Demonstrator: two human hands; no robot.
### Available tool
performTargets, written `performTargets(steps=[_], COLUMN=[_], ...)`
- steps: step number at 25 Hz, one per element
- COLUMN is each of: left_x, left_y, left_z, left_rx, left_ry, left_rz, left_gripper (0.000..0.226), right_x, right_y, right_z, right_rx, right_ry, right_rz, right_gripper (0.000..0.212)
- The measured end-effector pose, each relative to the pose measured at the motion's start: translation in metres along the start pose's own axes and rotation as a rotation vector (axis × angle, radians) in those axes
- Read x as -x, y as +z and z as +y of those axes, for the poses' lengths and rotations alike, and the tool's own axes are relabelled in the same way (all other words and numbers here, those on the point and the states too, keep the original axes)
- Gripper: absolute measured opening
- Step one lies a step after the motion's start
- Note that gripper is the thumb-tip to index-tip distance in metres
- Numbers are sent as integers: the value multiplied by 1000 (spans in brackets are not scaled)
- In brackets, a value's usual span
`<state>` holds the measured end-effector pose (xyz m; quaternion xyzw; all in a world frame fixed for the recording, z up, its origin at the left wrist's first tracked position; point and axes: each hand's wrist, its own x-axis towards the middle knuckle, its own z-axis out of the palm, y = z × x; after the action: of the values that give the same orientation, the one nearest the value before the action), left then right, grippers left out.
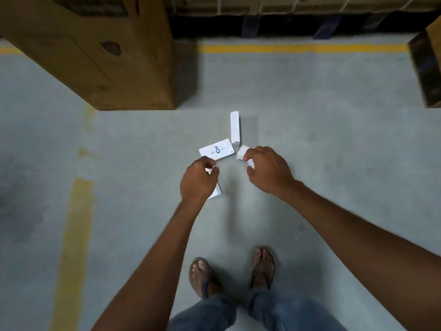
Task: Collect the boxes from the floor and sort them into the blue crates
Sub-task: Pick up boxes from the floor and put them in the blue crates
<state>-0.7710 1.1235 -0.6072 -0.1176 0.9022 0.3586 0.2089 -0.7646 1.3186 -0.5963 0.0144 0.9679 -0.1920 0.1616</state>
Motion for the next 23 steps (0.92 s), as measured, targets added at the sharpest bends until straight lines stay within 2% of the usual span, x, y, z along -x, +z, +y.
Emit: performTargets(steps=[4, 7, 10, 13, 16, 18, 20, 23], left_x=[-87, -136, -174, -200, -211, -213, -213, -208], left_y=[113, 184, 236, 269, 287, 295, 300, 306], left_z=[-89, -142, -172, -189, -204, -216, -220, -215], left_rx=[96, 78, 41, 48, 24, 64, 32, -25], left_ry=[-137, -238, -333, -381, -438, -554, -597, -511], left_rz=[42, 63, 118, 255, 360, 328, 290, 302], left_gripper=[31, 63, 95, 114, 124, 126, 116, 102], right_x=[-66, -113, -154, -188, -213, -227, -238, -243], right_y=[125, 200, 247, 273, 282, 288, 289, 287], right_z=[76, 123, 155, 178, 198, 208, 212, 213], right_rx=[80, 114, 160, 248, 222, 182, 168, 207], right_ry=[-48, -59, -96, -76, 53, 145, 193, 215], right_rz=[-47, -9, 73, 77, -37, -122, -188, -207], right_gripper=[32, 36, 41, 57, 76, 84, 88, 91])
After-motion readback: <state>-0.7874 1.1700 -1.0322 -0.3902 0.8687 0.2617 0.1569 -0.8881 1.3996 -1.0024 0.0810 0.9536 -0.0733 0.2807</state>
